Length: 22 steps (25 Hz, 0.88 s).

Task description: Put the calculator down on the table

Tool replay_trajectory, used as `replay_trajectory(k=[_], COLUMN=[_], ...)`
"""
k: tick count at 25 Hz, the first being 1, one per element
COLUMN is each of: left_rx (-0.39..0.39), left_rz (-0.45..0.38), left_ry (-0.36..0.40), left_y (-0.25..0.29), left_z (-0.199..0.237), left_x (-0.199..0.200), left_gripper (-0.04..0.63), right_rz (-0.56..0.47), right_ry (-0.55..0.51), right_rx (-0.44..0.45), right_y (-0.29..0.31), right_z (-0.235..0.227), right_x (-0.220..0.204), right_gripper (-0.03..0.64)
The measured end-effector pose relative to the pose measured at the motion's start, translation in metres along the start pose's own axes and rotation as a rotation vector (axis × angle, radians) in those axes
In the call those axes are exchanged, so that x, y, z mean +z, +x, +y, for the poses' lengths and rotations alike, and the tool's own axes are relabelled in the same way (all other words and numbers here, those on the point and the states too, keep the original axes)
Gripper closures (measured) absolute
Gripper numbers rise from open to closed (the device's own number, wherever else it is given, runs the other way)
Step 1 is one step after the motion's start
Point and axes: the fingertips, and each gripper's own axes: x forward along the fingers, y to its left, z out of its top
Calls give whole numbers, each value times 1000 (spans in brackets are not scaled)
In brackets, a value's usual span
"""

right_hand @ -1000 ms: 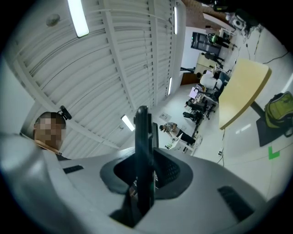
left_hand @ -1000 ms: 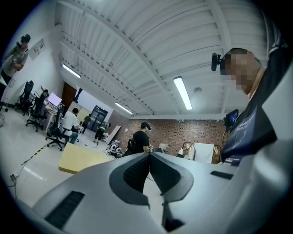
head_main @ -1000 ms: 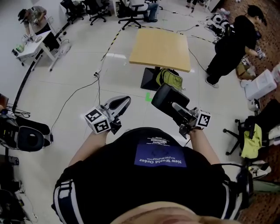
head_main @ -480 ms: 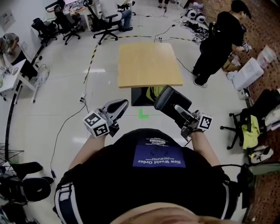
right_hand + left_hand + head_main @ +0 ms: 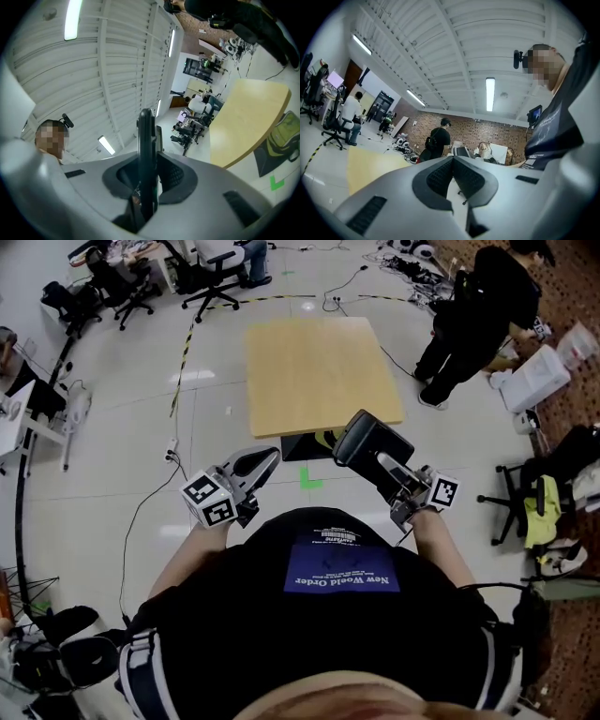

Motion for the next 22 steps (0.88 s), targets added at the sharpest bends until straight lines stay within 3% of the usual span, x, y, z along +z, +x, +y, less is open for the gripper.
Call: replay_trajectory(k=[6,13,18,22], left_rx=[98,225,260,289], left_rz=[-24,-85,-49,-41], left_ry=[18,13,34,2], left_y=[79,159,188,190], left_z=[44,68,71,92], left_x=[14,33,24,25], left_gripper=[589,589,589,589], right_rz=[62,216,248,258], right_ry=[31,46,76,88], right_rx=[48,134,172,163], right_y=[0,11,13,25], right_z=[-64,-117,-146,-165], right_x=[78,157,180,185], right_gripper=[558,558,558,558])
